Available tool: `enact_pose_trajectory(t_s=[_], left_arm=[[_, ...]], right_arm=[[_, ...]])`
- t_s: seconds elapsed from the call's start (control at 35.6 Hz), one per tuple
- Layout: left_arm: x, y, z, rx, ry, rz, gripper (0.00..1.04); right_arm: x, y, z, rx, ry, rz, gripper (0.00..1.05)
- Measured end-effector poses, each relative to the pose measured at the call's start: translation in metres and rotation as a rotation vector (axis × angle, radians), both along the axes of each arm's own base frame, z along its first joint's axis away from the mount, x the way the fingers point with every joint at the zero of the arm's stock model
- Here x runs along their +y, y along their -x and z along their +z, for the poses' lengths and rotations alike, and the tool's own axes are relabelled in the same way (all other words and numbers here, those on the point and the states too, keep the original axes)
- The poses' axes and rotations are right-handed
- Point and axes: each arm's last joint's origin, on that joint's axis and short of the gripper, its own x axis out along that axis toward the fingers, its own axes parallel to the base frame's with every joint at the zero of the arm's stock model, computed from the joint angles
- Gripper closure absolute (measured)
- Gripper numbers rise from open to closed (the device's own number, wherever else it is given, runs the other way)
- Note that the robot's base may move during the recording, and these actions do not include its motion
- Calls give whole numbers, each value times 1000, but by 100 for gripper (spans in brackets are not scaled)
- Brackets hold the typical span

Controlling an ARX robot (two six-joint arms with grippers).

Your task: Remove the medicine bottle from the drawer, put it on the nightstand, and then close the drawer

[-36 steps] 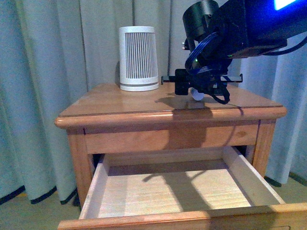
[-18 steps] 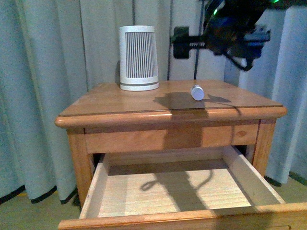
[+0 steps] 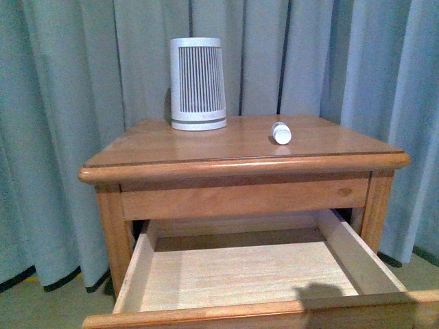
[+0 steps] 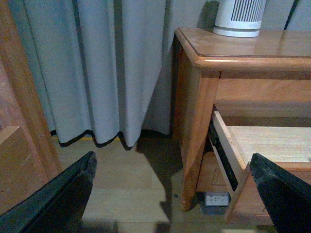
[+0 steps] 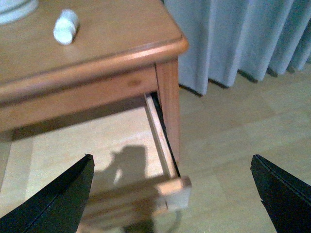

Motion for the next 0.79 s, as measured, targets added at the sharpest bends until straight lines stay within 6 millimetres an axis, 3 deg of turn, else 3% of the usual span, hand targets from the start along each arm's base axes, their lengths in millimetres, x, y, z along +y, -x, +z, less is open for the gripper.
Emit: enact_pose_trajectory(t_s=[0.06, 0.17, 0.31, 0.51, 0.65, 0.79], left_arm=[[0, 0, 0, 0, 0, 0, 7], [0, 0, 0, 0, 0, 0, 7], [0, 0, 0, 0, 0, 0, 7], [0, 0, 0, 0, 0, 0, 7], [0, 0, 0, 0, 0, 0, 7], [0, 0, 0, 0, 0, 0, 7]], right_arm=[[0, 22, -17, 48, -6, 9, 7], [0, 44, -48, 136, -29, 26, 7], [-1, 51, -103, 260, -67, 45, 7], [12, 24, -144, 247, -76, 92, 7], [24, 3, -156, 217, -59, 141, 7], [38, -34, -171, 191, -34, 184, 7]])
